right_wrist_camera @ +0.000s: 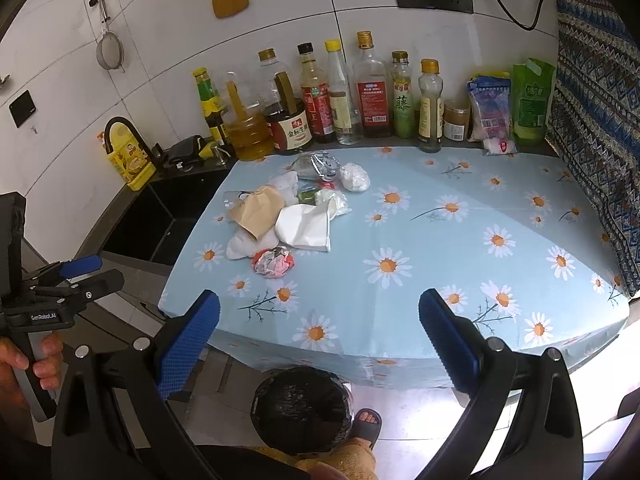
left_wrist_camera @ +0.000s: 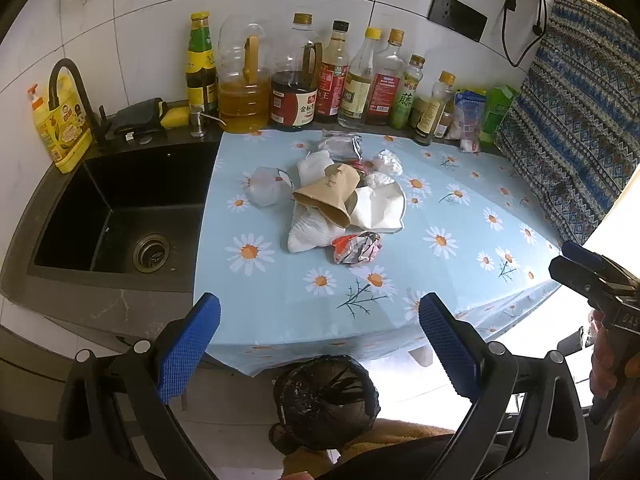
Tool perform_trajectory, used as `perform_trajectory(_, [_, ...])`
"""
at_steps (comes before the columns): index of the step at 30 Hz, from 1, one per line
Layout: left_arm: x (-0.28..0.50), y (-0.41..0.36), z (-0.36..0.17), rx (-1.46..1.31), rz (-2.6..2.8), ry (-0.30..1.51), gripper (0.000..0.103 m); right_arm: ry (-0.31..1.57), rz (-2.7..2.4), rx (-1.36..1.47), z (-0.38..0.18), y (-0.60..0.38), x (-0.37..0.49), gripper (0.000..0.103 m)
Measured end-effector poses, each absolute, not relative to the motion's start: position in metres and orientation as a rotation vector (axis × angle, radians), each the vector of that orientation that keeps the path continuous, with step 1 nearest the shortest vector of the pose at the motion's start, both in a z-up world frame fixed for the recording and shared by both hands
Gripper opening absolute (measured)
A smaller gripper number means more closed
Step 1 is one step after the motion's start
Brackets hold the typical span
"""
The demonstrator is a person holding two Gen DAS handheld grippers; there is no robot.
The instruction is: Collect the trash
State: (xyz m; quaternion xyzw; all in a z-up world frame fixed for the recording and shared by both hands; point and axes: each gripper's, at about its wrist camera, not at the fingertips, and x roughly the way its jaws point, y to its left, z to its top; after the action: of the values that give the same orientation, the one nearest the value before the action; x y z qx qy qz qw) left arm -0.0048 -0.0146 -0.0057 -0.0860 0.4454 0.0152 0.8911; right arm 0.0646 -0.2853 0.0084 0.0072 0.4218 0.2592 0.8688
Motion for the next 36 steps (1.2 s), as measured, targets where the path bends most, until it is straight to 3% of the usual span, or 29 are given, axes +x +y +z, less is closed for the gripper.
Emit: perform_trajectory(36, [-0.0064,-0.0216,0.0025,-0.194,0.027,0.929,0.097,0.876,0.588,0.013,0.0063,-0.2823,0.0663,0.099])
